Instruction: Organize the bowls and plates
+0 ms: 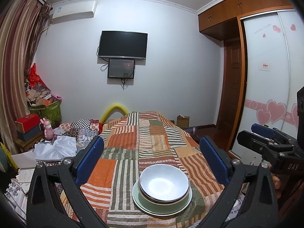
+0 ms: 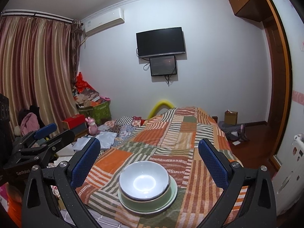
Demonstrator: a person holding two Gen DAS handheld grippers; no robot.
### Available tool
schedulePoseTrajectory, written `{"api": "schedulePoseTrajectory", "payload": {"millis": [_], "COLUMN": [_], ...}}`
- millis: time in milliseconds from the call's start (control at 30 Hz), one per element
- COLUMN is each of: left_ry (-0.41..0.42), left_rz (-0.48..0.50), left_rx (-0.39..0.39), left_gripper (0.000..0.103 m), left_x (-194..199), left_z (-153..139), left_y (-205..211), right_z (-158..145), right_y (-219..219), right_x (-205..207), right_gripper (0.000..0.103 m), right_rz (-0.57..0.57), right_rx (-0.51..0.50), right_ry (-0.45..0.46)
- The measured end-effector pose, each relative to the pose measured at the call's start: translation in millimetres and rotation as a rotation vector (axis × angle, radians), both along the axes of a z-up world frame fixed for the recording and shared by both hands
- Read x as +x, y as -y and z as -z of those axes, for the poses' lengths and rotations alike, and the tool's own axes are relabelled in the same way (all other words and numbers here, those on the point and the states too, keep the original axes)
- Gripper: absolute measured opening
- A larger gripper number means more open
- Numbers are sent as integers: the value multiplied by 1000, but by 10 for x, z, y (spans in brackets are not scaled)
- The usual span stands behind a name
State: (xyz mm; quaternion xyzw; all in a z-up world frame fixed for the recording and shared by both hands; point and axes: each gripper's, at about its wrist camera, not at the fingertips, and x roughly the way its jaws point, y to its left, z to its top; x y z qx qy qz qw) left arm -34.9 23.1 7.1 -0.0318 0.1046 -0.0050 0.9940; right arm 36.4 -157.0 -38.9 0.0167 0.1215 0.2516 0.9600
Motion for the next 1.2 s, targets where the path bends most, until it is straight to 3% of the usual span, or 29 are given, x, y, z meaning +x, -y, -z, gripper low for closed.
{"api": "schedulePoseTrajectory", "payload": {"millis": [1200], "left_ry": [-22], "left_rz": [31], "left_rx": [-14], "left_gripper": [102], "left_x": [29], "left_z": [15], "left_y": [-31], "right_z": [-23], "right_y": [50], "right_x": [61], "right_gripper": [103], "right_rz": [16], "right_rx": [10], "right_ry": [-5]}}
